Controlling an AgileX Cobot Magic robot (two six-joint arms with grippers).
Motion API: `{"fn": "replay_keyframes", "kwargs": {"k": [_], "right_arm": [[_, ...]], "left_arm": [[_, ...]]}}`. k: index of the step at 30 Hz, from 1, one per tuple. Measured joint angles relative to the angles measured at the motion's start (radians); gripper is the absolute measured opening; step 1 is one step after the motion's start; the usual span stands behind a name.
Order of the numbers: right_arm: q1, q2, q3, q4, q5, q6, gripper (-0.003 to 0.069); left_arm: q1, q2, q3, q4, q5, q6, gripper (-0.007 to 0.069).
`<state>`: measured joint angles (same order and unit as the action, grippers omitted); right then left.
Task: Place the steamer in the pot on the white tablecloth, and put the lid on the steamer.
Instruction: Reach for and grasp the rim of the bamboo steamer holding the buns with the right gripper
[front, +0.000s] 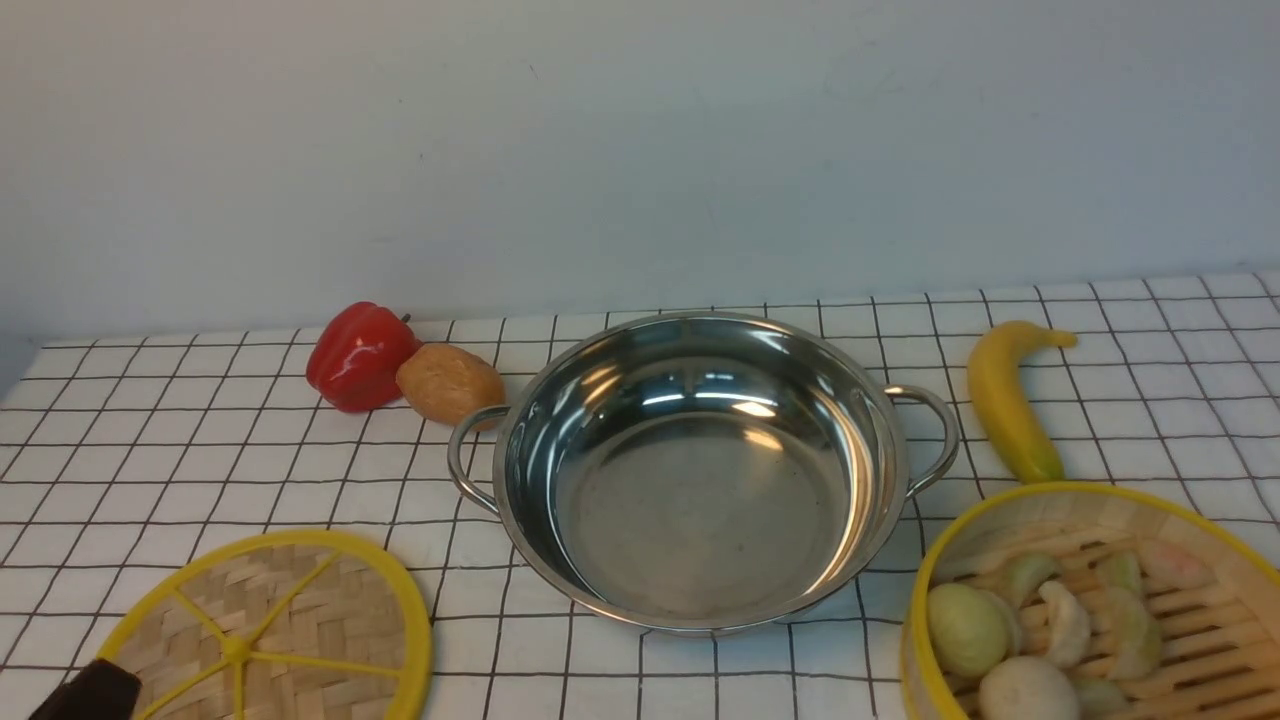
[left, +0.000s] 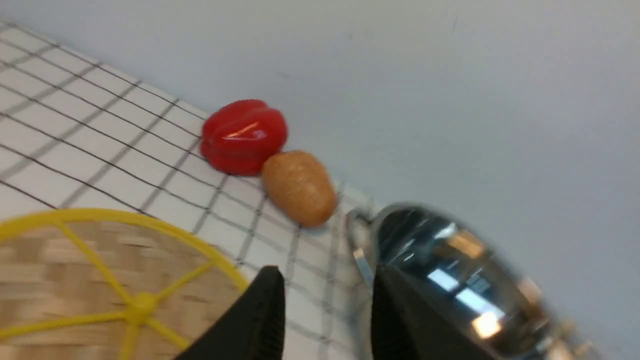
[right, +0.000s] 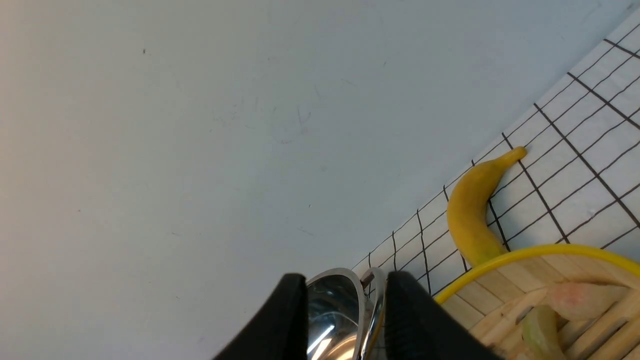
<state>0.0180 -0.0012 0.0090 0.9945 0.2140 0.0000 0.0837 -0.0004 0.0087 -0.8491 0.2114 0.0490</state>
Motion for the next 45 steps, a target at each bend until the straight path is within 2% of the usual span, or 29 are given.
{"fn": "replay_keyframes", "kwargs": {"k": [1, 3, 6, 10, 19, 23, 27, 32, 35, 37, 39, 40, 45], "right_arm": [[0.000, 0.000, 0.000, 0.000, 0.000, 0.000, 0.0240], [0.000, 0.000, 0.000, 0.000, 0.000, 0.000, 0.0240], [0.000, 0.000, 0.000, 0.000, 0.000, 0.000, 0.0240], [0.000, 0.000, 0.000, 0.000, 0.000, 0.008, 0.0240], [0.000, 0.000, 0.000, 0.040, -0.002, 0.061, 0.0240], [0.000, 0.000, 0.000, 0.060, -0.008, 0.067, 0.0240], [0.000, 0.000, 0.000, 0.060, -0.009, 0.070, 0.0240], [0.000, 0.000, 0.000, 0.076, -0.026, 0.070, 0.0240], [0.000, 0.000, 0.000, 0.078, -0.038, 0.070, 0.0240], [0.000, 0.000, 0.000, 0.078, -0.043, 0.070, 0.0240], [0.000, 0.000, 0.000, 0.078, -0.047, 0.070, 0.0240], [0.000, 0.000, 0.000, 0.078, -0.050, 0.070, 0.0240], [0.000, 0.000, 0.000, 0.099, -0.064, 0.071, 0.0240]], "left_arm": [[0.000, 0.000, 0.000, -0.112, -0.020, -0.049, 0.0243], [0.000, 0.000, 0.000, -0.237, -0.043, -0.088, 0.0243], [0.000, 0.000, 0.000, -0.331, -0.069, -0.095, 0.0243], [0.000, 0.000, 0.000, -0.364, -0.110, -0.095, 0.0243], [0.000, 0.000, -0.039, -0.375, -0.202, -0.080, 0.0243], [0.000, -0.001, -0.144, -0.272, -0.267, 0.025, 0.0243], [0.000, 0.009, -0.256, -0.140, -0.253, 0.147, 0.0243], [0.000, 0.180, -0.426, -0.004, -0.073, 0.243, 0.0243], [0.000, 0.351, -0.542, 0.055, 0.096, 0.252, 0.0243], [0.000, 0.485, -0.632, 0.121, 0.269, 0.257, 0.0243], [0.000, 0.533, -0.666, 0.152, 0.328, 0.257, 0.0243], [0.000, 0.628, -0.733, 0.222, 0.447, 0.256, 0.0243], [0.000, 0.870, -0.924, 0.448, 0.754, 0.195, 0.0243]]}}
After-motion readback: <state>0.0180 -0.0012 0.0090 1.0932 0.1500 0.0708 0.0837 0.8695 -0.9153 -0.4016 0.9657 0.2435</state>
